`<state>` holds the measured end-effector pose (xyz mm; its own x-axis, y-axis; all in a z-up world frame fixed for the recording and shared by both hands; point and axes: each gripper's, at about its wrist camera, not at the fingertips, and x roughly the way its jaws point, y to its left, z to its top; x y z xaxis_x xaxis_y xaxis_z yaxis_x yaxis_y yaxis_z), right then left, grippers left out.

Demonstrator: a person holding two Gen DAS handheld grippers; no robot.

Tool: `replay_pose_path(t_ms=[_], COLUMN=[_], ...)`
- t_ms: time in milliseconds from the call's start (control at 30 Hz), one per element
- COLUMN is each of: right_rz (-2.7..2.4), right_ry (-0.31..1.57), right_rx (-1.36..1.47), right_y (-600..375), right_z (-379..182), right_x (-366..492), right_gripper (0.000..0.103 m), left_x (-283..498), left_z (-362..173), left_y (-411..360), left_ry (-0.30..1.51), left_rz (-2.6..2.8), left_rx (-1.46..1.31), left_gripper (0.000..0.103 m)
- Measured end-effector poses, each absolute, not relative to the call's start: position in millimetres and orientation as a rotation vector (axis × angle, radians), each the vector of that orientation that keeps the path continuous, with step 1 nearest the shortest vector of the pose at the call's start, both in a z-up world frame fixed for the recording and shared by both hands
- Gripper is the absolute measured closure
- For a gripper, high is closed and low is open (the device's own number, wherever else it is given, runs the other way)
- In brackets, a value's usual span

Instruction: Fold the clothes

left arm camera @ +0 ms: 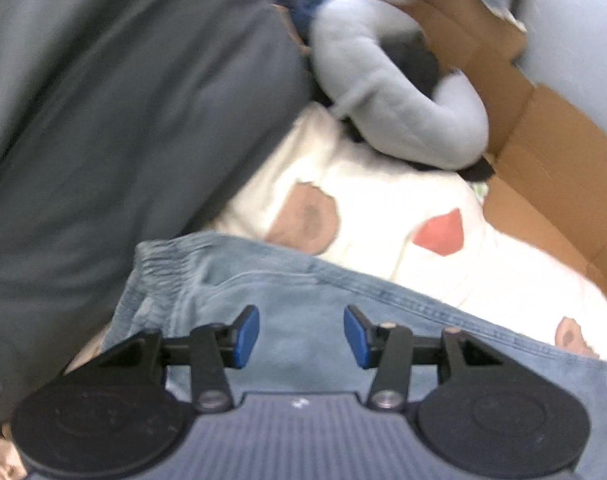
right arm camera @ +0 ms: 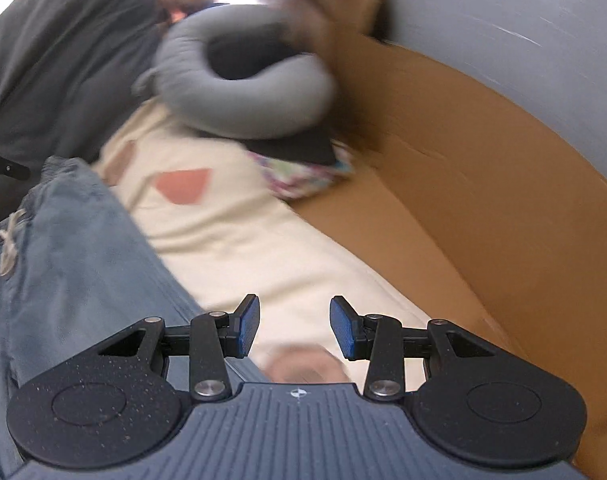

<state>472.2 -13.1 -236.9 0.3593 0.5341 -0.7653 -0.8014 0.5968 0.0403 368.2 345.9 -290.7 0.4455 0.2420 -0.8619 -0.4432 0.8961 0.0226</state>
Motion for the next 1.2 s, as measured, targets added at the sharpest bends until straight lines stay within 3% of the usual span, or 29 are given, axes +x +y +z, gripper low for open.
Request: replay_pose_path(t_ms=[600, 1200], right_rz=[0.642, 0.355], right_ry=[0.862, 0.836], right_rx=[-0.212, -0.101], right_y=[-187, -306], right_z=[-245, -291], right_x=[467, 474], right_gripper=[0.057, 0.056], left_x=[481, 503], left_z=[-290, -364], left_y=[249, 230], left_ry=[1.158, 1.325], left_rz=[0.308, 0.454], left_rx=[-0.169, -0.366], left_gripper=[0.051, 0.051])
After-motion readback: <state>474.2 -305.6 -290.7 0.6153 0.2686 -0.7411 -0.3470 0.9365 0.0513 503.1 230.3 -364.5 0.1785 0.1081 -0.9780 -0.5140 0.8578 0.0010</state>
